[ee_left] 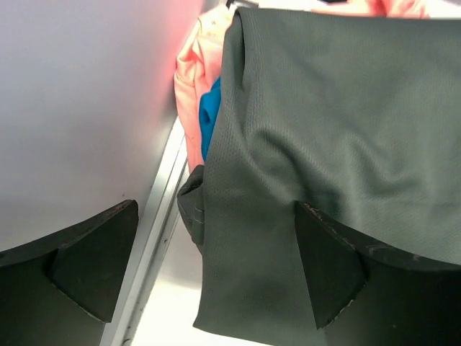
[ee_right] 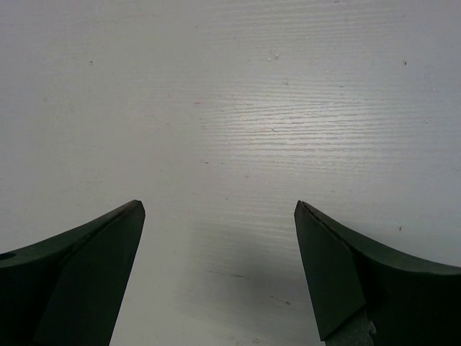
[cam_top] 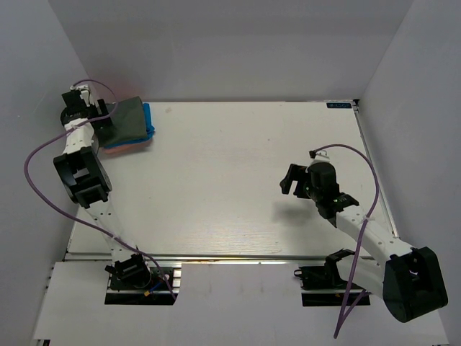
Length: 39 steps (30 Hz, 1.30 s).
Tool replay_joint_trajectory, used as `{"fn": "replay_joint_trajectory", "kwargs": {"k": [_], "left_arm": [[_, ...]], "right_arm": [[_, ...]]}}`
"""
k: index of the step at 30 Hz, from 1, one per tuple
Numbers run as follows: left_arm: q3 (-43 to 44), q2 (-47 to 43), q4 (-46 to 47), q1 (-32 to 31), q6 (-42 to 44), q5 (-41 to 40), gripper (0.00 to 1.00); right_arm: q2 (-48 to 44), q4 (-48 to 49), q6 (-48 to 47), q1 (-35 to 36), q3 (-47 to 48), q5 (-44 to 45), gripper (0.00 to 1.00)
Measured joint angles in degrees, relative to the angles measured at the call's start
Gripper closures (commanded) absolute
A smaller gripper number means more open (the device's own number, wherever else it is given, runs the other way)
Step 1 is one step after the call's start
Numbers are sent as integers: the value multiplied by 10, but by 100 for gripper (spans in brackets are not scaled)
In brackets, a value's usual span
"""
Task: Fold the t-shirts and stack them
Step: Put the neatly folded tshirt into the corner of the board with the left arm
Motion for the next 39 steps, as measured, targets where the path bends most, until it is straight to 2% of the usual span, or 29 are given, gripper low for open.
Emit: {"fn": "replay_joint_trajectory", "kwargs": {"k": [8, 16, 20, 22, 25, 31, 34, 39], "left_arm": [[3, -31, -10, -2, -55, 2, 0], [7, -129, -44, -16, -92, 2, 0], [7, -177, -49, -32, -122, 40, 0], [-30, -215, -28, -55, -145, 59, 0], [-136, -291, 14, -119, -175, 76, 0], [-394, -422, 99, -322, -209, 79, 0], [-491, -445, 113, -401, -224, 62, 0], [-603, -456, 124, -522, -249, 28, 0]], "right_arm": [[-1, -1, 0, 0, 3, -15, 10], [-29, -13, -2, 0, 14, -32, 10], [-49, -21, -1, 0, 14, -38, 10], [-61, -25, 1, 0, 11, -41, 10], [-95, -28, 4, 0, -3, -44, 10], [-186, -58, 14, 0, -39, -45, 10], [-231, -74, 20, 0, -56, -45, 10], [-269, -104, 33, 0, -78, -53, 10]]}}
